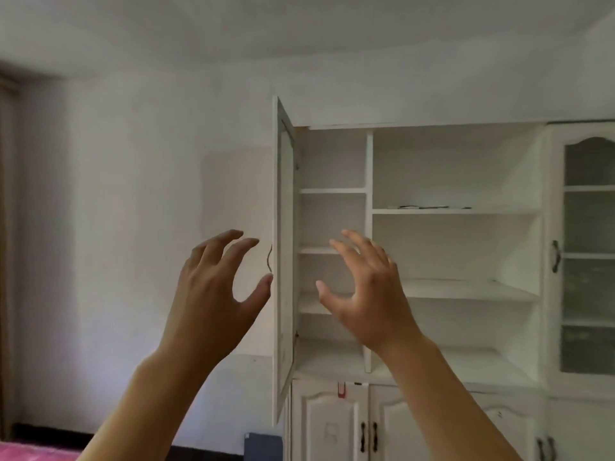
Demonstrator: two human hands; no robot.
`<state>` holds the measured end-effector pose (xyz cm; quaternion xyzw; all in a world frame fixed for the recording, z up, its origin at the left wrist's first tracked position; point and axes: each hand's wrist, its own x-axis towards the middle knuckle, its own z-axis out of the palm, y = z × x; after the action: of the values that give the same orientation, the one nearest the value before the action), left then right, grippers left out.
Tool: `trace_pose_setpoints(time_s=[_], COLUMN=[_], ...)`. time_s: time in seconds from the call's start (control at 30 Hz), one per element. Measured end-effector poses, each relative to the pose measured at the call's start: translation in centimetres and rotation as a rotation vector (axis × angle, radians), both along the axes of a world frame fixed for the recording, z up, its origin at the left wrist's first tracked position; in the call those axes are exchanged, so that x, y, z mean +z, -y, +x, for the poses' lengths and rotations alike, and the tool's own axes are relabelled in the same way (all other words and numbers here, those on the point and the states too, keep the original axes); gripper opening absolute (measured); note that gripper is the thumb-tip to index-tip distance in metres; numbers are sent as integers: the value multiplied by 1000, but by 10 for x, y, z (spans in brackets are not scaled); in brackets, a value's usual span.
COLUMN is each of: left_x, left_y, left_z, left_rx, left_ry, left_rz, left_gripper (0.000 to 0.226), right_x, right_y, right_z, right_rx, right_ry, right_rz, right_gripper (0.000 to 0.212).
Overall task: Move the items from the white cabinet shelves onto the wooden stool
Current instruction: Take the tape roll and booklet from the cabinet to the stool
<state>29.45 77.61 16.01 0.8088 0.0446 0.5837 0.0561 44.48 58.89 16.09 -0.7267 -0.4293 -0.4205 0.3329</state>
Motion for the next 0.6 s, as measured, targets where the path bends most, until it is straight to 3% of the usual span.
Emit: trace_pose_setpoints(time_s=[0.6], left_x=[8], left_y=[-27], left_z=[151], left_rx=[-385], left_ry=[-99], left_rz=[3], left_gripper=[56], right_x=[13], right_y=[28], right_z=[63], right_rx=[-436], right_ry=[-32], right_rz=[-1], right_gripper=[66])
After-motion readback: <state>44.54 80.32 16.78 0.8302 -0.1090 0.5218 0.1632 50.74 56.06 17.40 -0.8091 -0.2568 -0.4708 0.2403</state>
